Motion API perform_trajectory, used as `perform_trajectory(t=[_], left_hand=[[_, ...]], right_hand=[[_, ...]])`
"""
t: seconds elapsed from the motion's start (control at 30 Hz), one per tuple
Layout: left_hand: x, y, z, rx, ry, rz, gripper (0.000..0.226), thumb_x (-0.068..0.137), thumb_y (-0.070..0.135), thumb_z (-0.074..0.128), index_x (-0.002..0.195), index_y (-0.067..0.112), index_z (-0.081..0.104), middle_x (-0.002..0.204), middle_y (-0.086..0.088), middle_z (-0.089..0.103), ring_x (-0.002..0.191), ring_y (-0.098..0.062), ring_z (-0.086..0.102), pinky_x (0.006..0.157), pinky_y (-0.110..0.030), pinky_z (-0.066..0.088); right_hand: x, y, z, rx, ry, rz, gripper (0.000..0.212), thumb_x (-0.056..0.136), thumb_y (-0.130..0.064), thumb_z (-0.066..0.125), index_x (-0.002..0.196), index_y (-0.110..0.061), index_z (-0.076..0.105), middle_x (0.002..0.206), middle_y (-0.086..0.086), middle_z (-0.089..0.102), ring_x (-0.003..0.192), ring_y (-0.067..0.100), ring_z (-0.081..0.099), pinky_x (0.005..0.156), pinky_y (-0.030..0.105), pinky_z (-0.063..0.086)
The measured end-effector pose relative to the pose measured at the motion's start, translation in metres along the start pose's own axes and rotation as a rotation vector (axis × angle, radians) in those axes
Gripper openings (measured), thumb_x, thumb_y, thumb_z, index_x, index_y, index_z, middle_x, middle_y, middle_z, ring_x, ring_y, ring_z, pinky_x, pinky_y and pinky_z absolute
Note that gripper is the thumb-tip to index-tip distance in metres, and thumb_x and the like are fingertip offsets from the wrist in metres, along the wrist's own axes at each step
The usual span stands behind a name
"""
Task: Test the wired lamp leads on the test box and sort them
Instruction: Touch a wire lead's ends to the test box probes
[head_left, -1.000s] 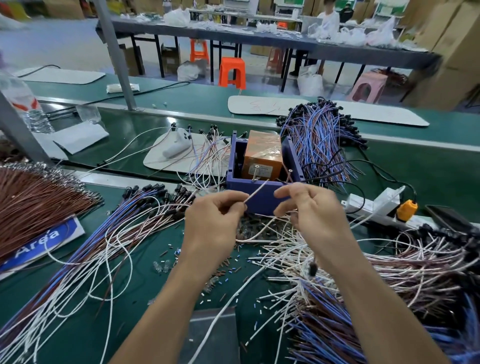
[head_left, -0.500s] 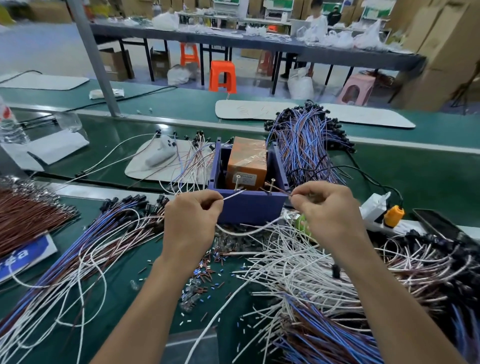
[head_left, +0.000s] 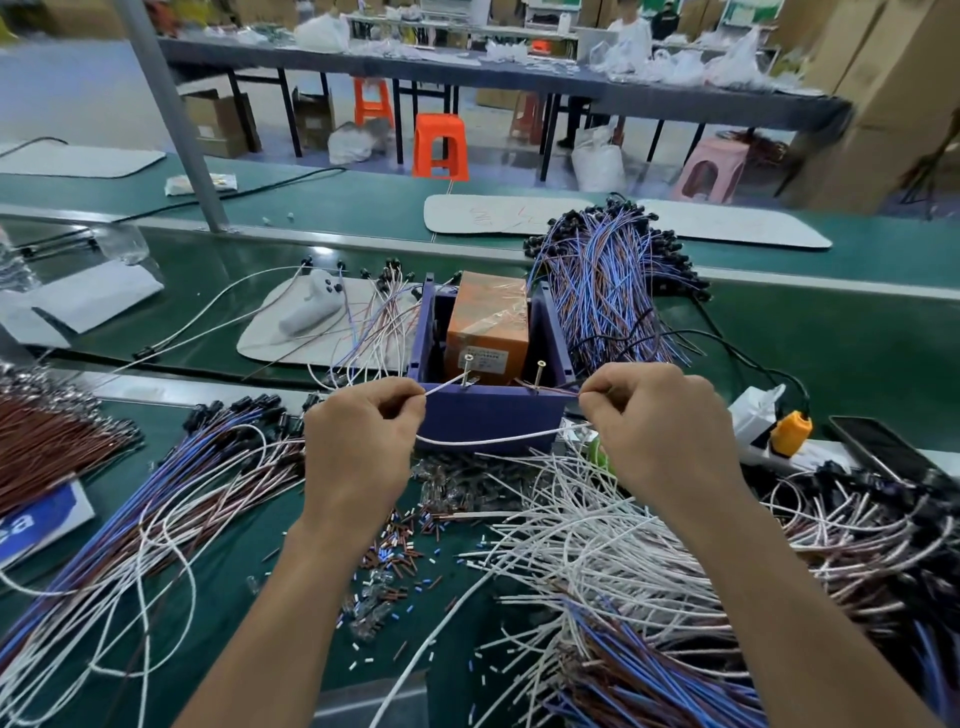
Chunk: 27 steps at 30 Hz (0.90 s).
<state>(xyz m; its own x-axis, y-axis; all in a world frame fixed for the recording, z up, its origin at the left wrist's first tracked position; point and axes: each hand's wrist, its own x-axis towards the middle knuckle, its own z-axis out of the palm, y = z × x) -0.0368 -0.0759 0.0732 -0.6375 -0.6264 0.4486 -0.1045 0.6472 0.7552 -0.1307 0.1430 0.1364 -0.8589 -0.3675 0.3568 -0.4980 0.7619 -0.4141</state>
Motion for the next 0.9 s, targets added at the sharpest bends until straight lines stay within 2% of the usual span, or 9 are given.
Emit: perform_trajectory(t=[0.3,0.7,0.8,0.87,0.9], left_hand=[[0.002,0.001,0.002,0.025,0.017,-0.035,0.008,0.085,0.016,0.08,0.084,0.024,0.082,0.064,0.035,0.059,0.077,0.018,0.063,0.066,0.005,0.037],[0.001,0.005,0.003,0.035,0.025,-0.097,0.007,0.085,0.019,0.081,0.084,0.025,0.082,0.066,0.024,0.066,0.078,0.014,0.064,0.066,0.004,0.04],[0.0,0.007,0.002,-0.006,0.011,-0.129,0.012,0.083,0.02,0.082,0.078,0.03,0.08,0.062,0.027,0.066,0.073,0.013,0.065,0.065,0.002,0.041],[-0.002,0.007,0.001,-0.069,0.004,-0.179,0.02,0.081,0.022,0.083,0.069,0.037,0.075,0.06,0.025,0.068,0.065,0.01,0.066,0.061,-0.001,0.044],[-0.003,0.006,0.001,-0.112,0.009,-0.209,0.023,0.08,0.023,0.084,0.066,0.038,0.074,0.061,0.025,0.069,0.06,0.008,0.066,0.058,-0.006,0.045]], right_hand=[[0.007,0.005,0.004,0.007,-0.015,0.019,0.012,0.09,-0.031,0.067,0.084,-0.031,0.077,0.065,-0.005,0.07,0.067,0.028,0.065,0.067,0.039,0.057],[0.011,0.008,0.005,0.084,-0.017,0.031,0.014,0.089,-0.023,0.07,0.079,-0.024,0.079,0.065,-0.005,0.071,0.067,0.021,0.067,0.069,0.034,0.056],[0.007,0.007,-0.002,0.186,-0.038,0.017,0.012,0.085,-0.02,0.074,0.076,-0.025,0.08,0.06,-0.011,0.07,0.061,0.01,0.065,0.065,0.027,0.054],[0.003,0.007,-0.009,0.246,-0.103,0.014,0.014,0.084,-0.02,0.076,0.072,-0.028,0.079,0.059,-0.016,0.069,0.059,0.005,0.064,0.056,0.017,0.049],[0.0,0.007,-0.011,0.266,-0.152,0.02,0.015,0.084,-0.02,0.076,0.072,-0.029,0.078,0.06,-0.017,0.069,0.06,0.004,0.064,0.057,0.016,0.049]])
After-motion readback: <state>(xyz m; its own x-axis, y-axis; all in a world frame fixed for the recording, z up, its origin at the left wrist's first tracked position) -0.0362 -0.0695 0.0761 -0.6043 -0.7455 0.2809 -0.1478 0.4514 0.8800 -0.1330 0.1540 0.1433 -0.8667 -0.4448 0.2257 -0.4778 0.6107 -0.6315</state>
